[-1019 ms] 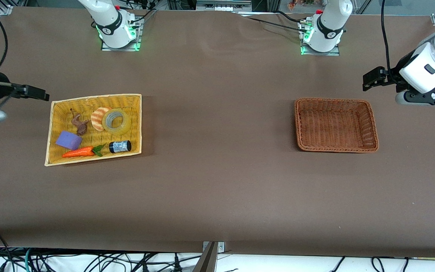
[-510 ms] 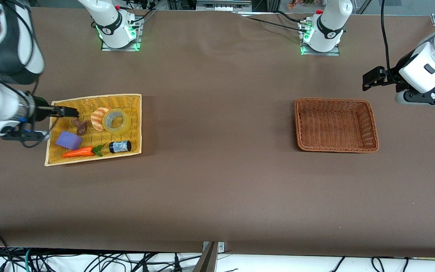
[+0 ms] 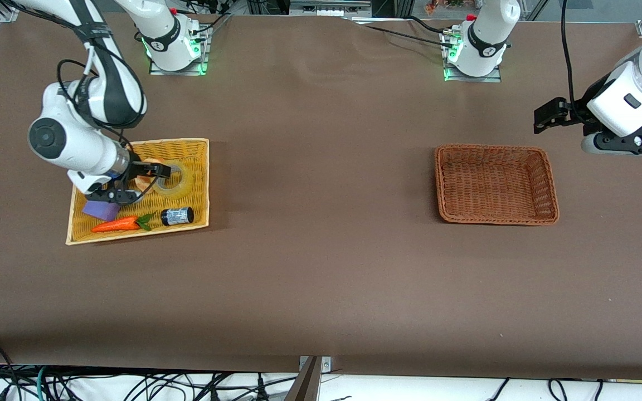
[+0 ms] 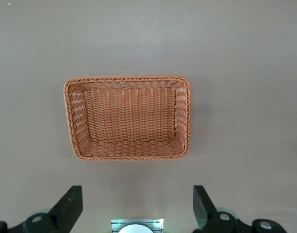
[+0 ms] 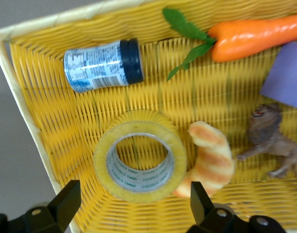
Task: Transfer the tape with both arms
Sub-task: 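Reach the right gripper down over the tape roll in the yellow tray, then close the right gripper on the rim of the tape roll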
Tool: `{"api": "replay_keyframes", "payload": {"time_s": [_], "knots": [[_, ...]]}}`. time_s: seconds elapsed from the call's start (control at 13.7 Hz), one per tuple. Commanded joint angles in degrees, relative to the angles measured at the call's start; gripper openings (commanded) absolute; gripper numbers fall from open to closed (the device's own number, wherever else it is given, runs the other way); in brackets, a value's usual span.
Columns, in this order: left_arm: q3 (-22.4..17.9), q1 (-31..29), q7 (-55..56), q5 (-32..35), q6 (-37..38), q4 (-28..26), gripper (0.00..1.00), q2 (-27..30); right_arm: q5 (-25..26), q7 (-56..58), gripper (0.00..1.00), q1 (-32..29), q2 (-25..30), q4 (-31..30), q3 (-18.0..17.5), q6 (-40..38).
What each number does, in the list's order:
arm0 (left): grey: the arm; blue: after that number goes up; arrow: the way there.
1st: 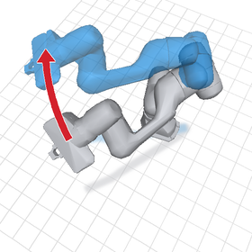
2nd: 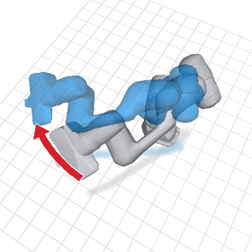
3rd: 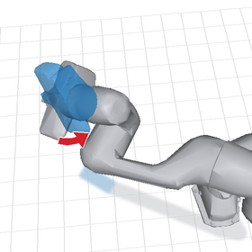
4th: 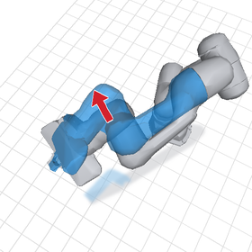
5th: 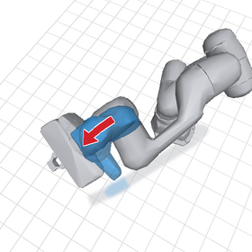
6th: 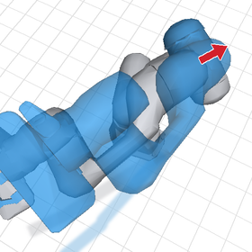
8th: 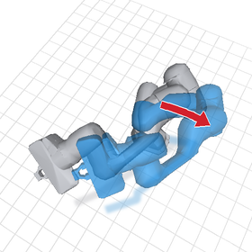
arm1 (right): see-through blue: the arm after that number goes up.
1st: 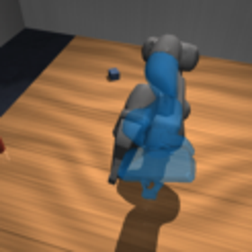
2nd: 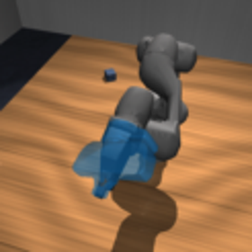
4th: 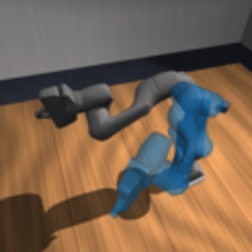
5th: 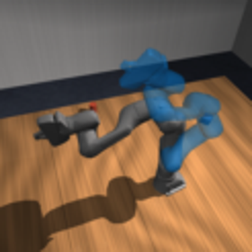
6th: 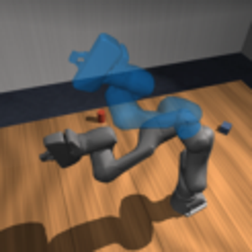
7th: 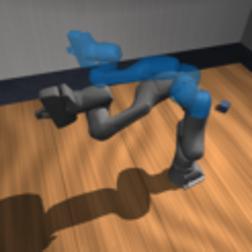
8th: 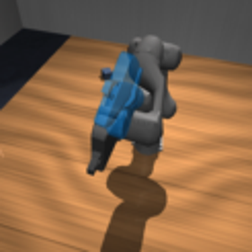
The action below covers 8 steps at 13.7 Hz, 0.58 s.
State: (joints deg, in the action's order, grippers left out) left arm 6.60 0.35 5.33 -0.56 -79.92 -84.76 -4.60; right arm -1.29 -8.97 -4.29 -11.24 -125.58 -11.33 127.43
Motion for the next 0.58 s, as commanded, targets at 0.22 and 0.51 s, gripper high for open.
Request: {"api": "replay_keyframes", "payload": {"time_s": [0.22, 0.51], "knots": [[0.6, 0.0, -0.1, 0.8, 1.3, 1.5, 1.00, -0.3, -0.1, -2.2, 1.00, -0.4, 2.5, -9.1, -2.1, 10.8], [0.7, 0.0, -0.1, 0.8, 1.3, 1.5, 1.00, -0.3, -0.1, -3.7, 1.00, -0.3, 1.3, -11.8, -3.7, 16.3]]}}
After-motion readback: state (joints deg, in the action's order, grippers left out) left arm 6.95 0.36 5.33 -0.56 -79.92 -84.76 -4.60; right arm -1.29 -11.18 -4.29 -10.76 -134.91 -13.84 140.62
